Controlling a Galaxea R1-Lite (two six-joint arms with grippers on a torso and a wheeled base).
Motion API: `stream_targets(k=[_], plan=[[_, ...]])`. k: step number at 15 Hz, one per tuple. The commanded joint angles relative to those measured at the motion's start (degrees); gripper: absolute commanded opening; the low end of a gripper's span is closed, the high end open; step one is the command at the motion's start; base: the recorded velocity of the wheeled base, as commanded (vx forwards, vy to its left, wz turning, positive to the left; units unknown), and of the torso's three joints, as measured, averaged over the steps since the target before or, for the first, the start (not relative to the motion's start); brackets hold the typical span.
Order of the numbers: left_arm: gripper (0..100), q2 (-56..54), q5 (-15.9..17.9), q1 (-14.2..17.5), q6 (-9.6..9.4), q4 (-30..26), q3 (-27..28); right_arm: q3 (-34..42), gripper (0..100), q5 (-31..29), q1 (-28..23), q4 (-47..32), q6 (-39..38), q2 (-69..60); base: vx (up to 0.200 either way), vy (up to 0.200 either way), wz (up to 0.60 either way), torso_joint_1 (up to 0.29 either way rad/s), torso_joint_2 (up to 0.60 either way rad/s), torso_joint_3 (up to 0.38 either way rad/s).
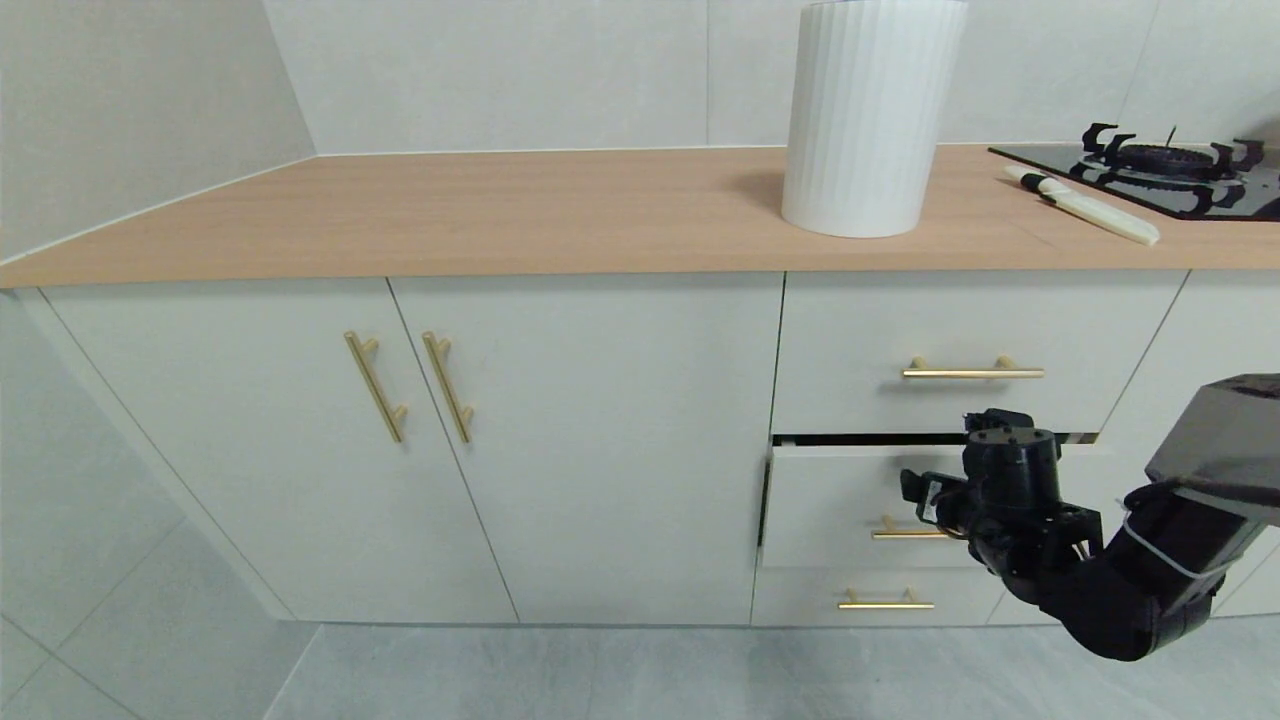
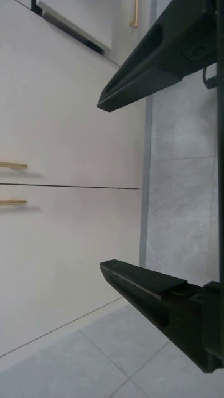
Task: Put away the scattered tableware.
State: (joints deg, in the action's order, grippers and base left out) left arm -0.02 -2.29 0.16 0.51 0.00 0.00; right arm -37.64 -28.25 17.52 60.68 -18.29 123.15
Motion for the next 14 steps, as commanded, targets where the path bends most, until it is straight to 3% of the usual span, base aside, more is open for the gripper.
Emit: stream_targets(k=[1,14], plan=[[100,0.02,0.01,0.02,0.02,0.0,0.0,-0.32,100,0.03,-0.2,0.22,0.0,1.74,0.0,0.0,0.0,0.0,0.0,0.0],[100,0.02,0.01,0.02,0.02,0.0,0.0,-5.77,100,-3.83,-3.28,3.3,-0.17,5.79,0.0,0.0,0.0,0.0,0.0,0.0]])
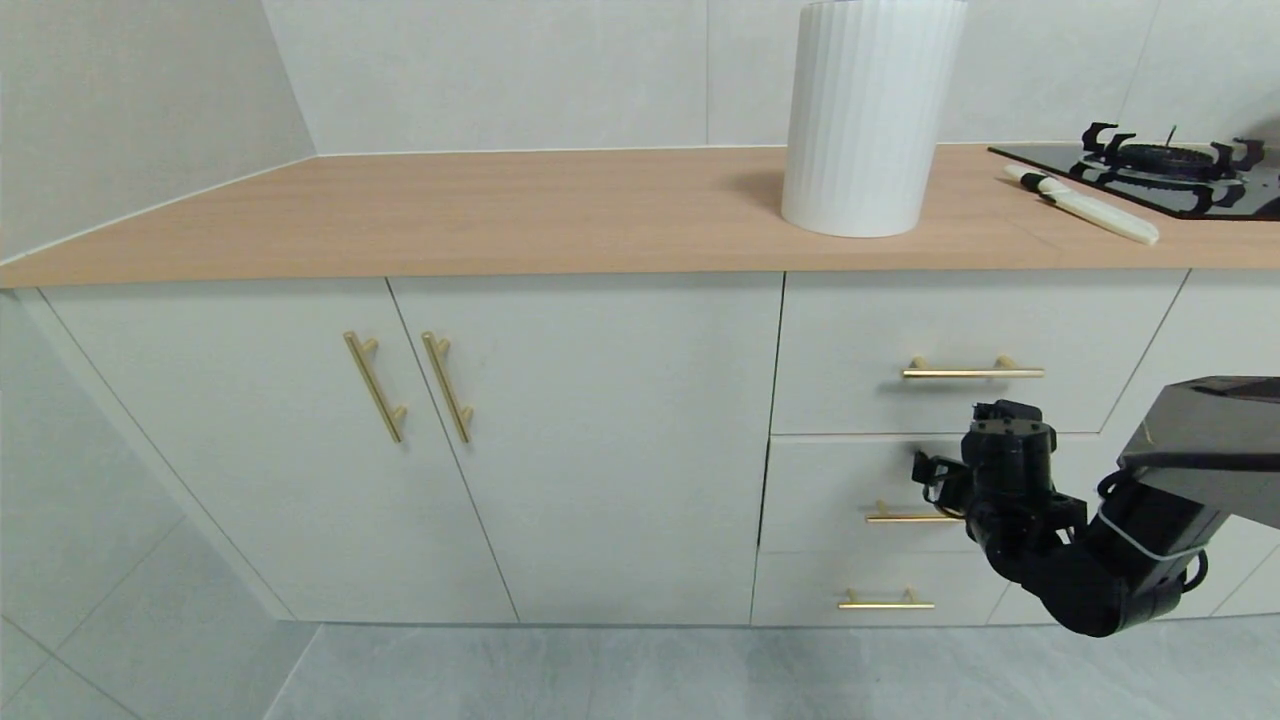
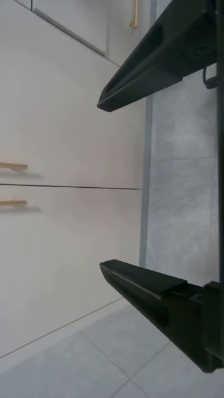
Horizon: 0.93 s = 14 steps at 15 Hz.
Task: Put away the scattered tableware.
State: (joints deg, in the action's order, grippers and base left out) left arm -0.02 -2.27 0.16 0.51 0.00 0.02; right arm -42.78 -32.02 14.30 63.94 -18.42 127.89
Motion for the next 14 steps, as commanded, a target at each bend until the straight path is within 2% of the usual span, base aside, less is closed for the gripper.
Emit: stream_targets(k=[1,14], plan=[[100,0.02,-0.11,0.02,0.02,0.0,-0.02,-1.17,100,-0.76,-0.15,0.13,-0.04,1.57,0.0,0.0,0.0,0.0,0.0,0.0],[100,0.02,-0.02,0.02,0.02,0.0,-0.02,-1.61,100,-0.85,-0.59,3.74,0.05,1.66,0.0,0.0,0.0,0.0,0.0,0.0]])
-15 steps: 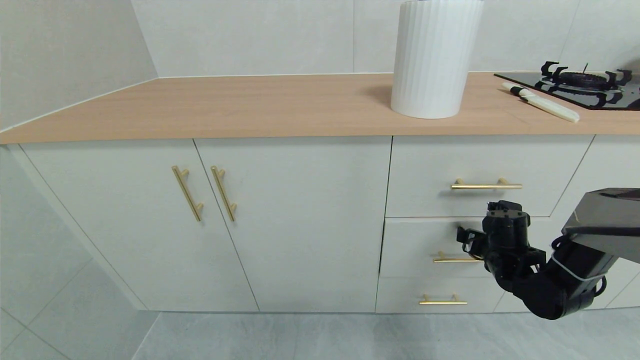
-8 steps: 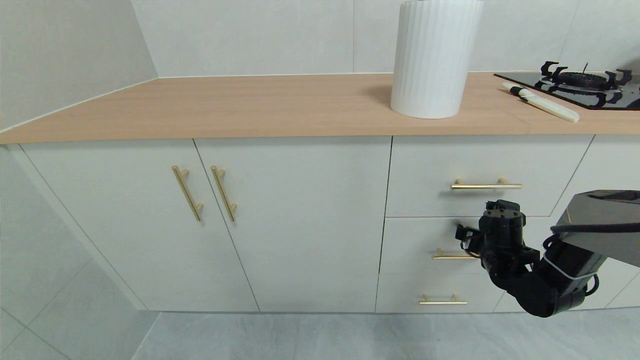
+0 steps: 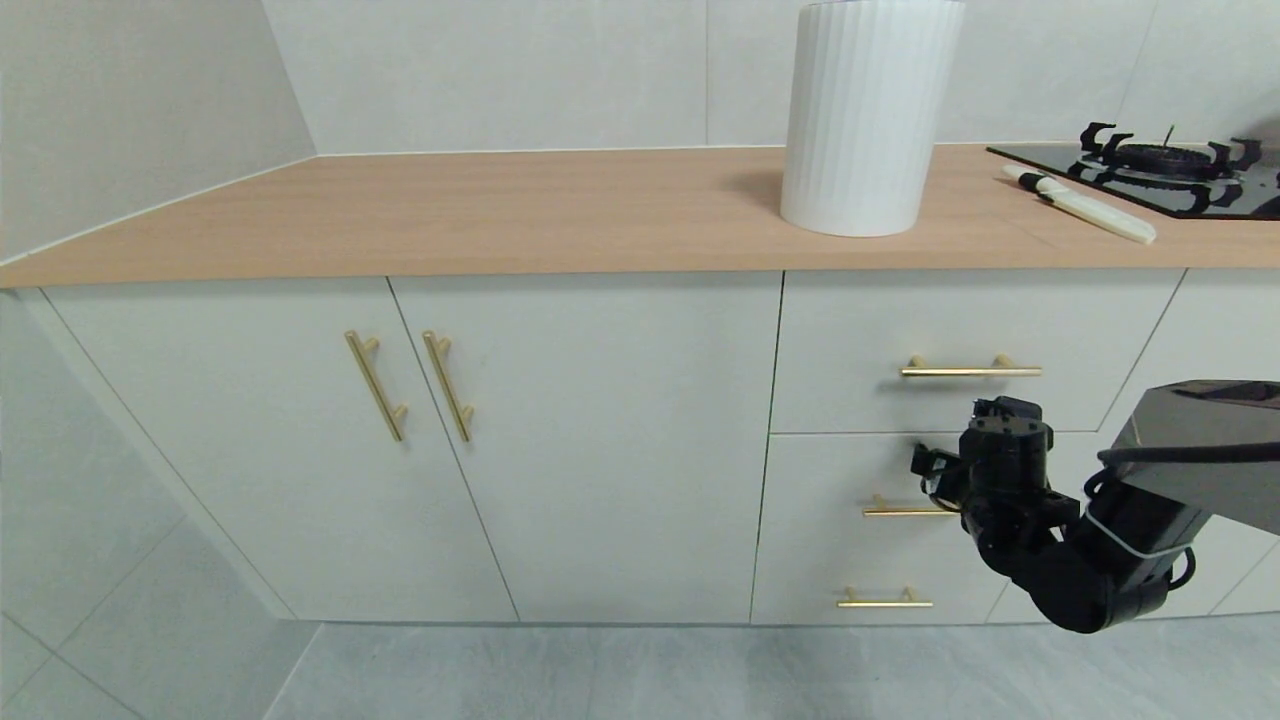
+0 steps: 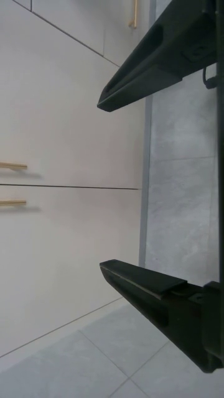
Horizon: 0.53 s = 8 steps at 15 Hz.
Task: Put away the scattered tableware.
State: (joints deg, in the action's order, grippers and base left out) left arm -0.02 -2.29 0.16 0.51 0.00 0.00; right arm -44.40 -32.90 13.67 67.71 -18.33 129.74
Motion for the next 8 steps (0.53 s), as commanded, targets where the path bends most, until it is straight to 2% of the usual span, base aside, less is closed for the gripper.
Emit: stream_targets(k=[1,4,5,8], plan=[[100,0.02,-0.08,0.02,0.02,0.0,0.0,0.1,100,0.03,0.05,0.06,-0.03,-0.28,0.0,0.0,0.0,0.0,0.0,0.0],[100,0.02,0.01,0.02,0.02,0.0,0.0,3.35,100,0.21,0.05,-0.03,0.4,-3.71,0.0,0.0,0.0,0.0,0.0,0.0],[100,0.02,0.01,0.02,0.02,0.0,0.0,7.48,100,1.53,0.05,-0.03,2.34,-8.1,0.0,0.0,0.0,0.0,0.0,0.0],[100,0.02,0.01,0.02,0.02,0.0,0.0,12.14,100,2.4,0.31,-0.03,6.47,-20.41,0.0,0.0,0.0,0.0,0.0,0.0]])
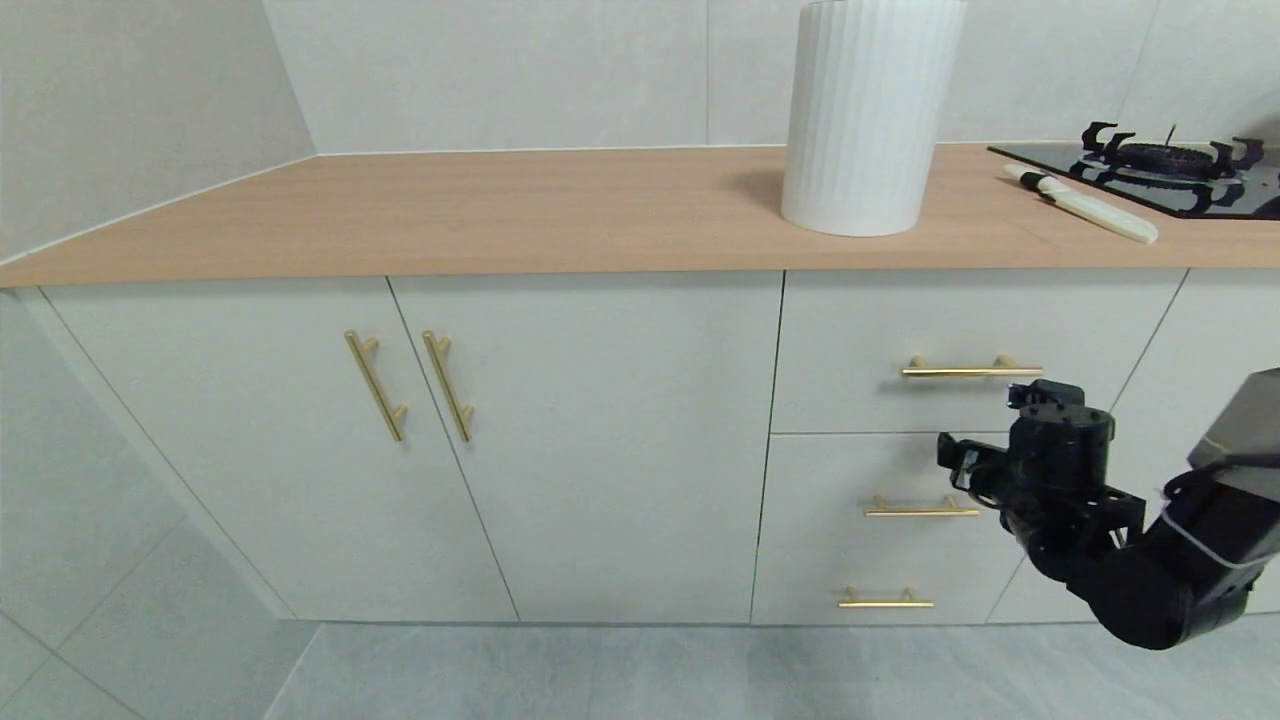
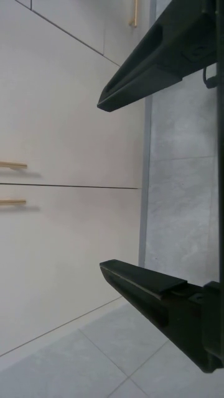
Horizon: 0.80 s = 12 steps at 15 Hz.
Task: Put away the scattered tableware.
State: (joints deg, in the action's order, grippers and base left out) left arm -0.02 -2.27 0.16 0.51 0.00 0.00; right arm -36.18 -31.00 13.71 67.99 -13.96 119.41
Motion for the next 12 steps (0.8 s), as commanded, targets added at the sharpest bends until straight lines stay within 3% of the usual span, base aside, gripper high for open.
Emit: stream_targets(k=[1,8,11,12], plan=[[100,0.02,-0.02,0.02,0.02,0.0,0.0,5.51,100,0.5,0.35,-0.31,3.68,-14.73,0.0,0.0,0.0,0.0,0.0,0.0],[100,0.02,-0.02,0.02,0.02,0.0,0.0,27.83,100,0.5,0.35,-0.66,12.9,-53.05,0.0,0.0,0.0,0.0,0.0,0.0],[100,0.02,-0.02,0.02,0.02,0.0,0.0,36.09,100,0.24,0.35,-1.19,17.3,-62.37,0.0,0.0,0.0,0.0,0.0,0.0],[100,0.02,-0.02,0.02,0.02,0.0,0.0,36.09,100,-2.57,0.0,-7.08,17.65,-68.61,0.0,0.0,0.0,0.0,0.0,0.0]])
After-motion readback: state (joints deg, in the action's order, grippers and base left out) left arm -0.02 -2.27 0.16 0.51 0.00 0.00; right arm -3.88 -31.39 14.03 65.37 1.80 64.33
